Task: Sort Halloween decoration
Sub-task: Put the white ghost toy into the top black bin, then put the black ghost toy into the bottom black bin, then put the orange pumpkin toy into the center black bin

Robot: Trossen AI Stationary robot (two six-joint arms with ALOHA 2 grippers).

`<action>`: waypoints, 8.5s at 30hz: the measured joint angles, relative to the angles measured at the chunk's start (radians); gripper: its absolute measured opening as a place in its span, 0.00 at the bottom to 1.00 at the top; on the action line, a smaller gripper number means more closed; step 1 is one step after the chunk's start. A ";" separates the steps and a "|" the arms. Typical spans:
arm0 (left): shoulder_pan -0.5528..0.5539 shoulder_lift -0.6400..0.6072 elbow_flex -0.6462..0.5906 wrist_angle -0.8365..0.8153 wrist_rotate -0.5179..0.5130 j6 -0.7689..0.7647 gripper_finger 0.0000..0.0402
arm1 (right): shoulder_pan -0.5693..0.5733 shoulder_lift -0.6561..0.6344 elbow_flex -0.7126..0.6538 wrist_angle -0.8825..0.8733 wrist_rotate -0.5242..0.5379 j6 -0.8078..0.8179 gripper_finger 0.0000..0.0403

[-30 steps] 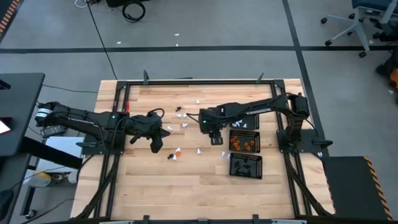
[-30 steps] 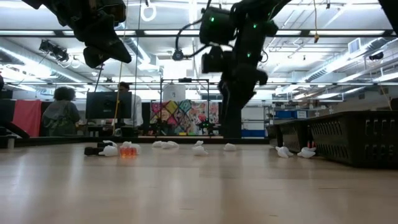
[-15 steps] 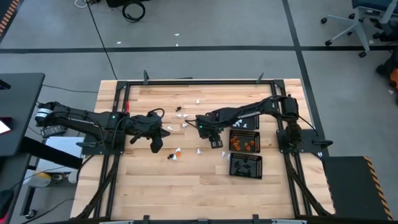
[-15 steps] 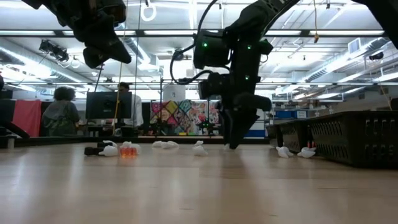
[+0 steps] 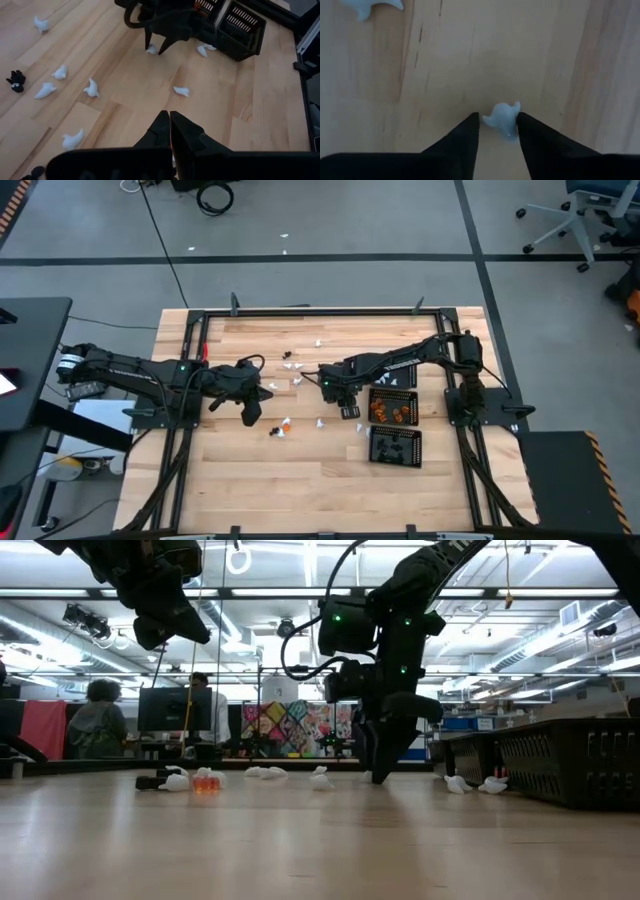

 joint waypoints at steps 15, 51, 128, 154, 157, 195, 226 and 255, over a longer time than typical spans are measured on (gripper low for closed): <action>0.000 0.000 0.000 0.000 0.006 -0.011 0.00 | 0.000 -0.001 -0.004 0.011 -0.017 0.000 0.12; -0.146 0.305 -0.426 0.883 -0.097 -0.080 0.00 | 0.023 -0.094 -0.005 0.139 -0.212 0.116 0.13; -0.327 0.304 -0.424 0.677 -0.131 -0.033 0.51 | 0.229 -0.033 0.141 0.235 -0.001 0.650 0.61; -0.358 0.547 -0.344 0.660 -0.215 -0.022 0.31 | 0.240 -0.062 0.140 0.229 -0.042 0.666 0.52; -0.358 0.547 -0.344 0.653 -0.226 -0.028 0.20 | 0.240 -0.075 0.140 0.214 -0.042 0.658 0.52; -0.192 0.547 -0.175 0.806 -0.176 0.146 0.04 | 0.189 -0.331 0.140 -0.027 0.106 0.654 0.52; -0.049 1.444 1.099 0.525 0.211 0.322 0.20 | 0.150 -0.780 0.140 -0.523 0.357 0.778 0.52; -0.045 0.781 0.268 0.306 0.089 0.498 0.23 | 0.170 -0.798 0.136 -0.417 0.491 0.819 0.52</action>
